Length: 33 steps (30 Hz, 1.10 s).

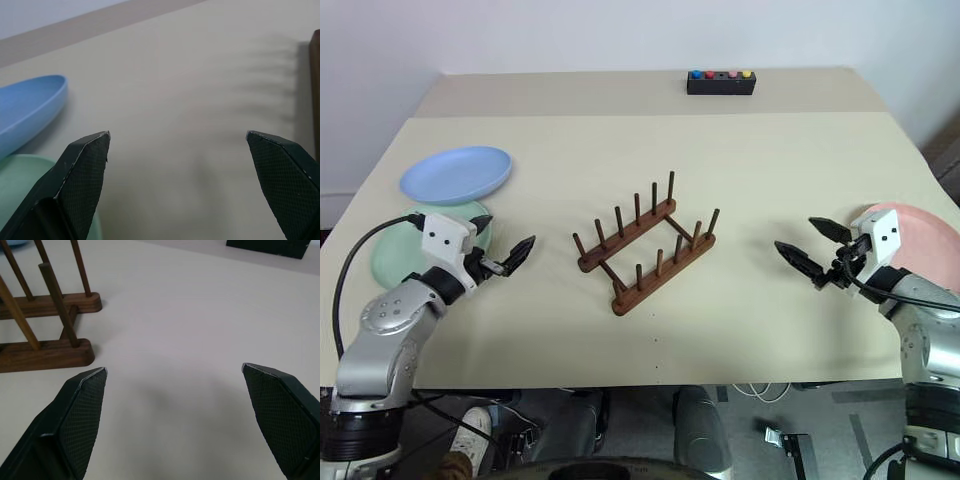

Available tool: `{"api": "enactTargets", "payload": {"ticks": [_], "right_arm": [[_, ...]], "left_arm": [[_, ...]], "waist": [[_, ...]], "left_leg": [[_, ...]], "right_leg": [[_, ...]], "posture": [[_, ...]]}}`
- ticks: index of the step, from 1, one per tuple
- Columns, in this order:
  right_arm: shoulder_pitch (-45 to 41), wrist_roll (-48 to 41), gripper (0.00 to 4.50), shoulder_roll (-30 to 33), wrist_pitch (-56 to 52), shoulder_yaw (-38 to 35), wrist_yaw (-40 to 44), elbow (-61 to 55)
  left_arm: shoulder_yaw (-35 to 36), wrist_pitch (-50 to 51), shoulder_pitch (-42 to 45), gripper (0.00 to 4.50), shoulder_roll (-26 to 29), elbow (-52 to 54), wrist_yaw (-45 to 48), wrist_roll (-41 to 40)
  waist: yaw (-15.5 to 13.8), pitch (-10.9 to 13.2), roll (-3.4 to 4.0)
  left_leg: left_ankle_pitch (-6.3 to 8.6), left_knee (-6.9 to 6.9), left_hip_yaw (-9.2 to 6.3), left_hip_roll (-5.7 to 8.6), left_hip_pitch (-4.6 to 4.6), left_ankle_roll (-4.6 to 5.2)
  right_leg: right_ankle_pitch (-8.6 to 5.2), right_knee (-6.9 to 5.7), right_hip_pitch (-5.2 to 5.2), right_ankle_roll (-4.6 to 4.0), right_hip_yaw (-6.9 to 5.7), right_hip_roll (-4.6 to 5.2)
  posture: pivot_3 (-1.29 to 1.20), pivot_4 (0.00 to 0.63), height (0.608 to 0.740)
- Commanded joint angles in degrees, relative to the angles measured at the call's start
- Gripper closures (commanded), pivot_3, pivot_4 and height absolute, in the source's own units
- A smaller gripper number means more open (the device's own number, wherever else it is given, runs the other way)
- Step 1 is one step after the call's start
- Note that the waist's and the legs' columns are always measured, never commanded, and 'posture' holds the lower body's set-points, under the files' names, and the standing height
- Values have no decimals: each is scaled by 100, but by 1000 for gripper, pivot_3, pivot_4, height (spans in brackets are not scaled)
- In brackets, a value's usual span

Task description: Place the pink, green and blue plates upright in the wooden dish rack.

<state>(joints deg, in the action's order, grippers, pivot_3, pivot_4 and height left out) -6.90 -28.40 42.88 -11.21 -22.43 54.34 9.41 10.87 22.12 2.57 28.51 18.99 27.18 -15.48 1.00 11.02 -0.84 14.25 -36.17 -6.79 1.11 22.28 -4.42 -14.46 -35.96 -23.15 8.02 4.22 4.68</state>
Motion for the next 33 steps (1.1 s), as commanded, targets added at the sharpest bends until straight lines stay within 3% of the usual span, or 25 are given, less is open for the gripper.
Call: {"api": "enactTargets", "payload": {"ticks": [1,11,23,29,33], "right_arm": [[-3,-52,79,120,79,-219,13,-107],[-20,-39,79,315,-65,-143,251,-122],[539,-158,79,280,-384,-203,395,-738],[846,-195,79,109,-428,-198,216,-1114],[1158,-318,79,2,-612,-222,70,-1648]], "left_arm": [[71,-122,107,0,56,22,34,-7],[141,-76,-279,0,113,299,192,-113],[356,147,-1154,0,641,807,1061,-722],[-208,267,-1537,0,1141,1017,1746,-726],[-1035,341,-1275,0,1221,1106,1966,-527]], "waist": [[0,0,0],[9,0,0],[1,0,0],[2,1,2],[-21,1,6]], "left_leg": [[0,0,0,0,0,0],[0,1,0,0,0,0],[0,0,3,-1,0,0],[1,-1,5,-2,0,0],[1,-1,6,-2,2,1]], "right_leg": [[0,0,0,0,0,0],[-2,0,0,-3,0,0],[-7,2,0,-13,2,1],[-9,3,-1,-16,4,1],[-10,5,-1,-17,4,1]], "posture": [[0,150,740],[0,150,740],[0,150,740],[0,150,740],[0,150,740]]}}
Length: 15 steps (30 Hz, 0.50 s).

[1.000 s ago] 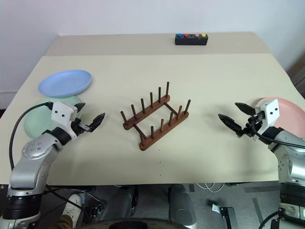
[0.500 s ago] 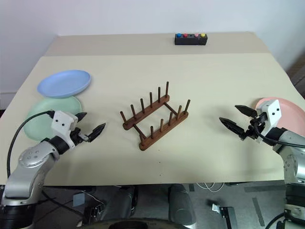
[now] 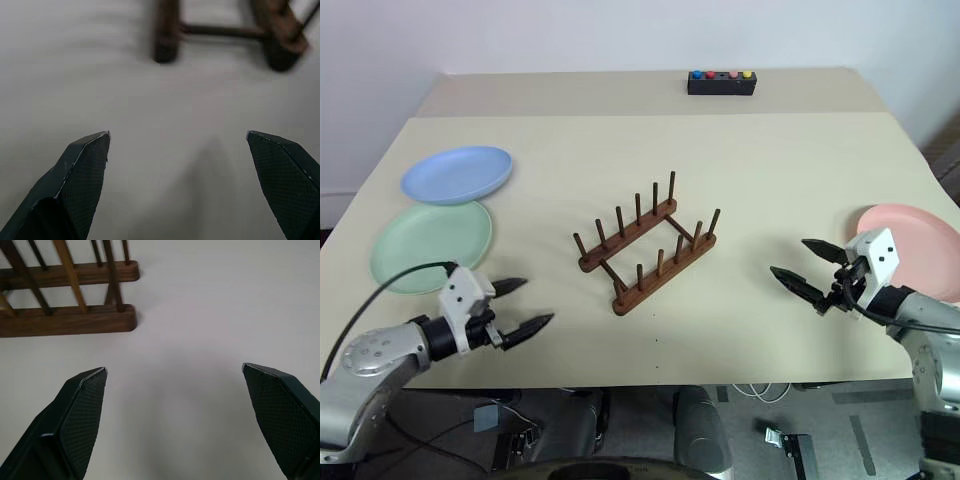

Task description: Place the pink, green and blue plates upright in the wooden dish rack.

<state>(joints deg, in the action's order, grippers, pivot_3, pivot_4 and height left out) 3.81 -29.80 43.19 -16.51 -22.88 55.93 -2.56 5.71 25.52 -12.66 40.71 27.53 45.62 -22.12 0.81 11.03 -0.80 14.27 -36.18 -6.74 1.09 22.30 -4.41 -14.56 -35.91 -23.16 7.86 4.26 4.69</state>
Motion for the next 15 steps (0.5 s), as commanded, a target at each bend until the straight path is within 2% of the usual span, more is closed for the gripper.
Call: {"api": "enactTargets", "payload": {"ticks": [1,9,15], "right_arm": [[142,-200,79,-54,-119,-177,-140,-567],[521,-303,79,-219,-222,-279,-390,-1113],[869,-359,79,-393,-226,-292,-646,-1511]], "left_arm": [[-638,-15,316,0,-9,215,133,185],[-1909,-15,1109,0,-540,-101,35,674],[-2377,-22,1477,0,-1020,-544,-173,983]], "waist": [[-7,0,2],[1,-1,2],[-22,-5,8]], "left_leg": [[0,-3,1,1,1,0],[0,-3,1,1,1,0],[0,-8,0,1,-2,0]], "right_leg": [[0,2,0,-1,2,0],[1,2,2,2,2,0],[0,-1,7,2,1,0]], "posture": [[0,150,740],[0,150,740],[0,150,740]]}}
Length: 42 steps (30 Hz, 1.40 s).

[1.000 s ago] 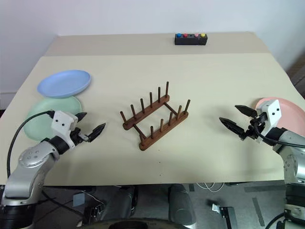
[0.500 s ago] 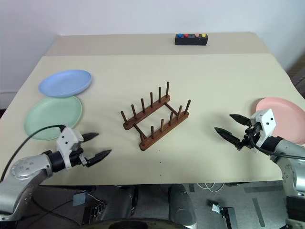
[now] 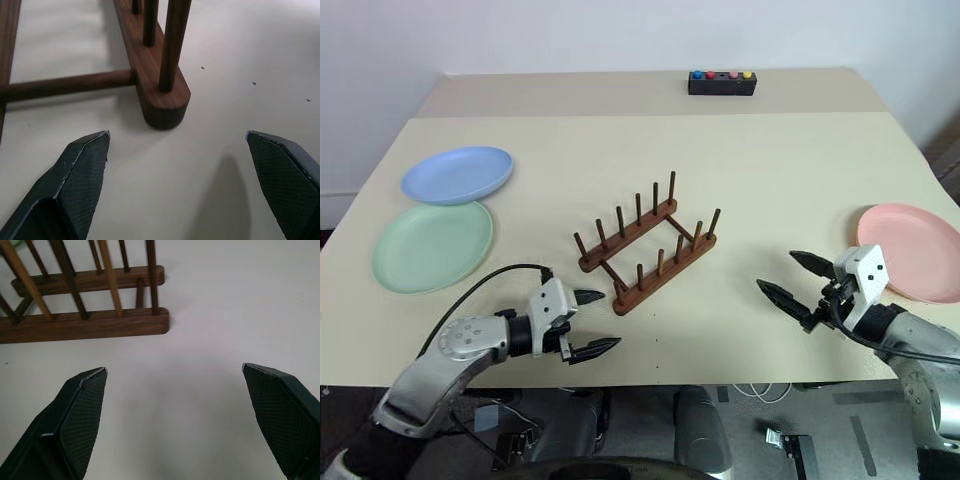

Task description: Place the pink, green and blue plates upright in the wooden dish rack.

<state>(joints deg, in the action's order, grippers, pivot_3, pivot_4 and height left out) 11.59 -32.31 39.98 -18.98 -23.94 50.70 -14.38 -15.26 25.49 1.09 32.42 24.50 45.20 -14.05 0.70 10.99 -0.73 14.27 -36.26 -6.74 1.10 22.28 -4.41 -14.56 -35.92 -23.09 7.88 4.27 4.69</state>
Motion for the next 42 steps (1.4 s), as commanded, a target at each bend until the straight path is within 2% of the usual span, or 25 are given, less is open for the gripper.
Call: {"api": "enactTargets", "payload": {"ticks": [1,3,6,12,19,24,34,42], "right_arm": [[117,-114,79,-98,10,-187,-163,-381],[149,-121,79,-127,-1,-188,-223,-448],[197,-132,0,-149,-10,-187,-299,-534],[236,-161,0,-128,-11,-210,-363,-576],[92,-181,0,-60,-63,-171,-352,-525],[149,-20,0,65,-138,6,-186,-436],[380,-100,0,-53,-295,-125,-494,-945],[1049,-365,0,-254,-623,-511,-961,-1872]], "left_arm": [[-295,-111,155,0,-282,-354,-217,266],[-301,-333,250,0,-422,-583,-399,471],[-324,-528,306,866,-551,-823,-424,554],[-294,-779,257,3727,-641,-1064,-367,551],[-289,-986,377,3735,-585,-1143,-328,738],[-274,-1241,1164,3735,-540,-1664,318,604],[-655,-2216,3046,3735,-1172,-3846,1688,689],[-647,-3149,3918,3735,-1698,-5506,2047,947]], "waist": [[-10,-1,1],[-7,-3,3],[-5,-6,9],[-6,-11,16],[-9,-13,20],[-20,-13,19],[4,-10,15],[13,-7,10]], "left_leg": [[0,-2,0,1,0,0],[0,-4,0,1,-1,0],[0,-2,0,1,-6,0],[0,-1,-1,1,-6,0],[0,-2,-1,1,-10,0],[0,-4,-1,1,-11,0],[1,0,-3,4,-2,3],[3,2,-3,4,3,6]], "right_leg": [[0,3,3,0,0,1],[0,4,6,-1,1,1],[0,2,7,-1,0,0],[-1,3,9,1,0,1],[-1,3,15,1,0,1],[-1,4,17,1,-1,0],[6,5,11,26,-3,0],[6,3,2,32,-2,-1]], "posture": [[0,150,740],[0,150,740],[0,150,740],[0,150,740],[0,150,740],[0,150,740],[0,150,740],[0,150,740]]}}
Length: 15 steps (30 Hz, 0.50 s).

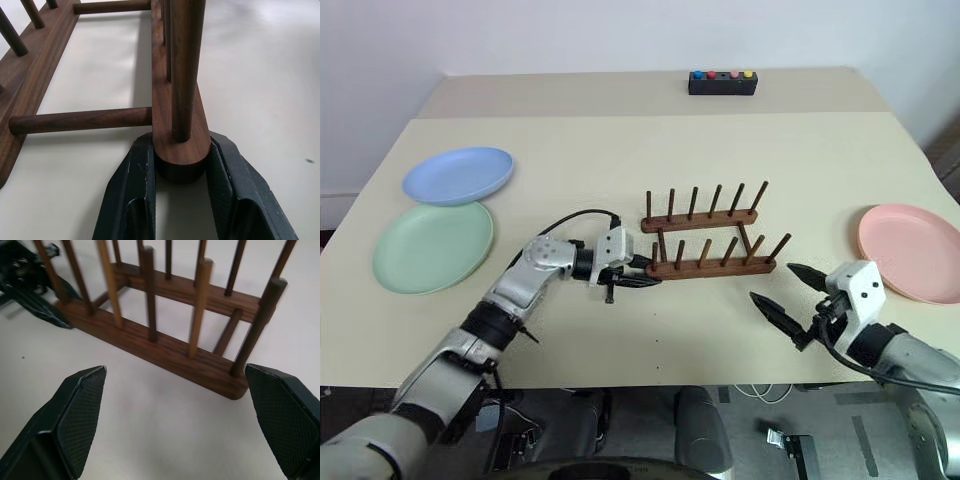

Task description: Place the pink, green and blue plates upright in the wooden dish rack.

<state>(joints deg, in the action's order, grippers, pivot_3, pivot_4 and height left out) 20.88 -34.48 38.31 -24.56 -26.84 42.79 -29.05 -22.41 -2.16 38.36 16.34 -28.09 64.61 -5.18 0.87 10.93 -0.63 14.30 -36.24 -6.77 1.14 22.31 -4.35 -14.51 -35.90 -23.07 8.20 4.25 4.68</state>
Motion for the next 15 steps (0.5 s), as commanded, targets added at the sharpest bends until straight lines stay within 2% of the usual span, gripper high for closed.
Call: {"api": "enactTargets", "payload": {"ticks": [1,10,11,15], "right_arm": [[170,-151,0,-110,-93,-230,-229,-475],[128,127,0,-216,54,42,-320,-276],[101,155,0,-211,72,71,-302,-231],[12,417,0,-190,352,189,-146,222]], "left_arm": [[81,-461,238,3735,-119,-350,148,69],[236,-793,378,3735,-275,-830,128,158],[280,-746,370,2702,-272,-830,102,138],[474,-708,202,694,-128,-668,-184,170]], "waist": [[-2,0,-1],[-16,0,-1],[-15,0,-1],[-15,0,-1]], "left_leg": [[0,0,0,0,0,0],[0,-2,0,0,1,0],[0,-2,0,0,1,0],[0,-1,-1,0,0,0]], "right_leg": [[0,0,0,0,0,0],[0,-1,0,1,0,1],[0,-1,1,1,0,0],[0,-2,1,2,0,0]], "posture": [[0,150,740],[0,150,740],[0,150,740],[0,150,740]]}}
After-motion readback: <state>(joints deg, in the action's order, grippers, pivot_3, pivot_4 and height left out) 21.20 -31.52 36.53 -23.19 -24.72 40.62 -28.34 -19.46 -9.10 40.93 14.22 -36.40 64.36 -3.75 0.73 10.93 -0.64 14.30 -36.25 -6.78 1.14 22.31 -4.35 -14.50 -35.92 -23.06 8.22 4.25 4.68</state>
